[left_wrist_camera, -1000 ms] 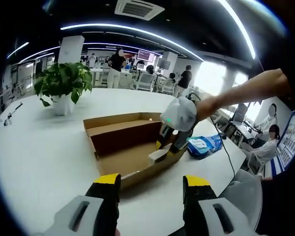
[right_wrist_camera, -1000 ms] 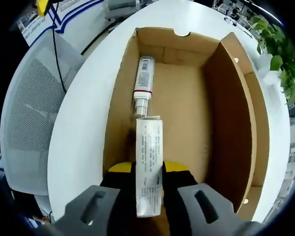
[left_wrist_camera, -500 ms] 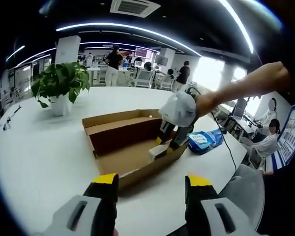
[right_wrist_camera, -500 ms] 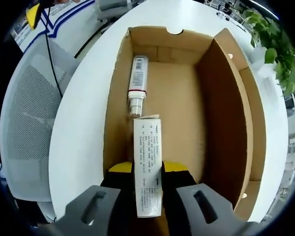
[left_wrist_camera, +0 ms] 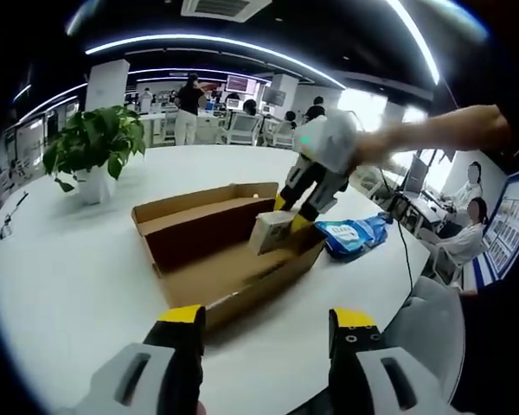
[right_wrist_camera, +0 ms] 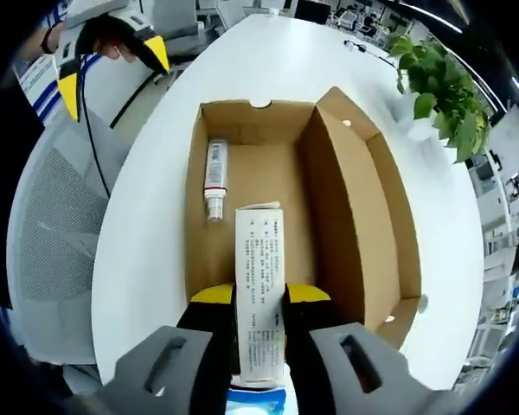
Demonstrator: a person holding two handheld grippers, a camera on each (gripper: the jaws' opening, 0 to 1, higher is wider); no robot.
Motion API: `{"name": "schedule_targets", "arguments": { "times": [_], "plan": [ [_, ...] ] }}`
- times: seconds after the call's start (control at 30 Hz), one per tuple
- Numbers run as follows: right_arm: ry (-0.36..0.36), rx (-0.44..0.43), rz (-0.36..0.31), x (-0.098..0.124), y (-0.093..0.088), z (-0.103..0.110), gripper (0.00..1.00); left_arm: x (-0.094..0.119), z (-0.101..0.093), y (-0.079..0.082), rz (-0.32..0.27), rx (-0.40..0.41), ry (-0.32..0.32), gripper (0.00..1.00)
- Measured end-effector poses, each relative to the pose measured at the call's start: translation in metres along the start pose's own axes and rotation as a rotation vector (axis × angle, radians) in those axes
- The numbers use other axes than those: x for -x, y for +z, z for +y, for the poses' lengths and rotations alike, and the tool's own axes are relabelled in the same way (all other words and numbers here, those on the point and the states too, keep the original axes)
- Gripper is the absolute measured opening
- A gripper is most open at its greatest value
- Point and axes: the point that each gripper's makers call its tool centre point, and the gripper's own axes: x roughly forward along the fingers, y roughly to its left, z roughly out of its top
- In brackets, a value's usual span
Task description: Operate the shoe box by opening the lid, removing the specified soft item, and placing it in the target area until the item is outside and the box remains undamaged.
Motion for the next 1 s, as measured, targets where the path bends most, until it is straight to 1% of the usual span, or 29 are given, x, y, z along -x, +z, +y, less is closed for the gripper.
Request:
{"name": "schedule_targets", "arguments": {
  "times": [0.1, 0.23, 0.4, 0.57, 0.7, 0.77, 1.0],
  "plan": [
    [-0.010, -0.012, -0.010, 0.011, -0.001, -0.002, 0.17, 0.000, -0.002, 0.002, 0.003, -0.008, -0.005, 0.58],
    [-0.023, -0.004, -0.008, 0.025, -0.004, -0.002, 0.17, -0.001, -0.004, 0.006, 0.004, -0.015, -0.010, 0.58],
    [-0.025, -0.004, -0.011, 0.038, -0.005, -0.001, 0.18, -0.004, -0.010, 0.014, 0.001, -0.032, -0.020, 0.58],
    [-0.037, 0.007, 0.003, 0.052, -0.014, 0.000, 0.18, -0.006, -0.017, 0.019, -0.003, -0.048, -0.034, 0.58],
    [-0.057, -0.002, 0.020, 0.066, -0.031, -0.001, 0.18, -0.011, -0.023, 0.018, 0.007, -0.063, -0.049, 0.58],
    [-0.070, -0.014, 0.029, 0.075, -0.043, 0.001, 0.18, -0.013, -0.026, 0.018, 0.010, -0.066, -0.055, 0.58],
    [-0.108, -0.094, 0.062, 0.100, -0.095, 0.012, 0.18, -0.027, -0.042, 0.020, 0.025, -0.089, -0.092, 0.58]
  ]
}}
